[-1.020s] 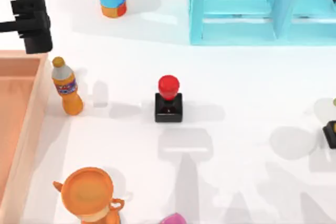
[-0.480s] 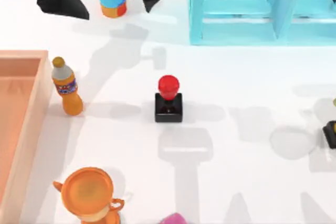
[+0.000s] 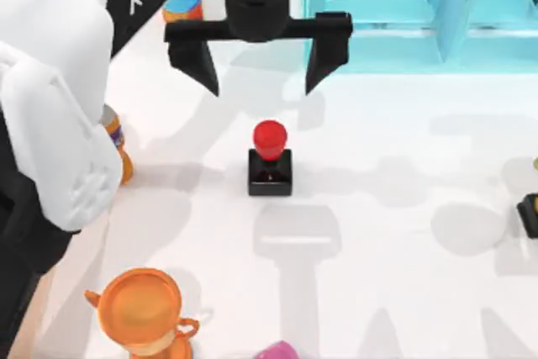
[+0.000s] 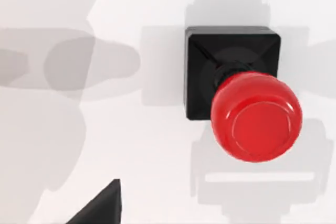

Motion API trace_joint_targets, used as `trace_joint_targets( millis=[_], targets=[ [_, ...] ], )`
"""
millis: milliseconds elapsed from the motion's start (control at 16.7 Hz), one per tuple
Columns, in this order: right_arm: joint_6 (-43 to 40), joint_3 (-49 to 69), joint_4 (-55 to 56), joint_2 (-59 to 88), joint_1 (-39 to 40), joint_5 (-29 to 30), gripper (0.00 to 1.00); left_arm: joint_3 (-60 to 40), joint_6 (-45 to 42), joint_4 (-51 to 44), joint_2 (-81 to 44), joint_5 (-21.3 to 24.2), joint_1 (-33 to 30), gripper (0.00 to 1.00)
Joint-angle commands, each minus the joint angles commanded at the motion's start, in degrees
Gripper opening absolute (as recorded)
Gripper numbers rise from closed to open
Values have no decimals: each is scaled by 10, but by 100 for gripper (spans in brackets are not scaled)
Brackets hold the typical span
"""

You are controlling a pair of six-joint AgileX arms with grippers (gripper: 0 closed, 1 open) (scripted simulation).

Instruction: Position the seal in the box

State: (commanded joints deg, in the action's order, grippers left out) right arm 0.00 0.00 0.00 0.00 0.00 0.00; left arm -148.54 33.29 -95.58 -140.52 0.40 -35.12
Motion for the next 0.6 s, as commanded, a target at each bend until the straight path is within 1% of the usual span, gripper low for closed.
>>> trace_joint_targets(
  millis=[180,600],
  targets=[
    [0,0,0,0,0,0,100,-41,9,-26,-39,0,-10,100],
    [0,0,0,0,0,0,100,-33,8,-19,-39,0,-7,100]
  ],
)
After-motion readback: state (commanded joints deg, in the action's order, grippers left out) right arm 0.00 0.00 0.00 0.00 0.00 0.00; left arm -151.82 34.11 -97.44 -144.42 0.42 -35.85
